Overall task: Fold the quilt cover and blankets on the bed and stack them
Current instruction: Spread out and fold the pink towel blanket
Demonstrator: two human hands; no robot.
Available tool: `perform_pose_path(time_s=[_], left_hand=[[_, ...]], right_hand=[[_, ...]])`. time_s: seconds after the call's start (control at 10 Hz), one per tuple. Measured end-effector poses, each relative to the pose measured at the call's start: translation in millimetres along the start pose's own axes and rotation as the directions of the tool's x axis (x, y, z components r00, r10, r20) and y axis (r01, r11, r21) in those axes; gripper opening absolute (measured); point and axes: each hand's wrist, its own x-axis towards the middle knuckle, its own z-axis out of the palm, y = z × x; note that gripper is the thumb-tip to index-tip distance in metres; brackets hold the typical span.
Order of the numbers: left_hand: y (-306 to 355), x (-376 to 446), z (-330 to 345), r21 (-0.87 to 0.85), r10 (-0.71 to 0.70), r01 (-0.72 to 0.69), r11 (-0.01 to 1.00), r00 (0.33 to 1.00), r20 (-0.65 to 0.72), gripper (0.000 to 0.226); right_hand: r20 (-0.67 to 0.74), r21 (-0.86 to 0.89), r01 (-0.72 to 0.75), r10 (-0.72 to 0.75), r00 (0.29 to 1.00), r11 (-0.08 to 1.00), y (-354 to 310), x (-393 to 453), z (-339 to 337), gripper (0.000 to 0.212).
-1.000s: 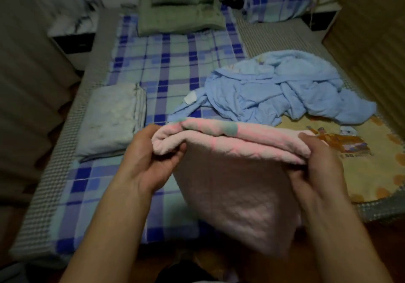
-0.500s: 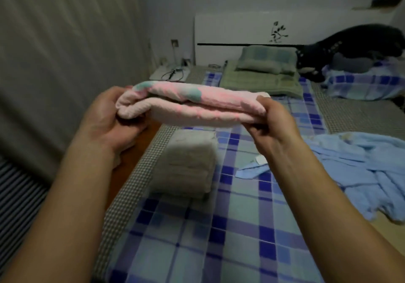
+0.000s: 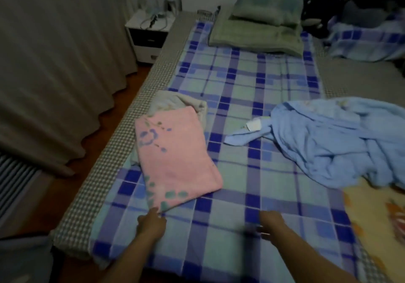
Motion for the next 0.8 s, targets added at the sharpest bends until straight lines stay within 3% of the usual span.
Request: perform_pose_path(time_s=[0.1,0.2,0.3,0.4,0.6,0.7,0.8], left_hand=[[21.9,-3.8,57.4,0.104,0.122,-0.141,0.984,0.978,0.171,0.051],[74.0,-17.2,110.6,0.192,0.228,-0.296,0.936,0.923,0.311,0.057],[132.1,-47.9,158.9,0.248,0.273,-0.361,0.899,0.904,0.329,0.039],[184.3,-73.6,218.0,0.223,0.316,-0.405,0.887,0.883,0.347,0.037],[250.1,-130.7,329.8,0.194,0.213,-0.305,0.932,0.897,0.387,0.031],[286.2,-155.9,370.3,0.19,0.187,-0.283,0.94,0.894,0.408,0.027],[320.9,-171.5,388.6,0.171,0.229,-0.311,0.935,0.896,0.38,0.011]], right_hand=[[-0.098,0.058,-0.137,0.142,0.985,0.989,59.0,13.0,-72.5,0.005],[-0.18,-0.032,-0.153,0.145,0.973,0.988,109.9,26.7,-152.5,0.018],[-0.228,-0.09,-0.189,0.165,0.96,0.978,156.5,51.4,-215.1,0.029],[-0.186,-0.117,-0.181,0.158,0.97,0.976,186.7,89.5,-265.5,0.023],[-0.044,-0.133,-0.089,0.084,0.995,0.987,171.9,166.8,-361.2,0.019],[-0.036,-0.019,-0.025,0.024,0.999,1.0,149.7,190.0,-408.1,0.008],[-0.033,-0.011,0.025,-0.025,0.999,1.0,121.2,213.0,-446.6,0.006]])
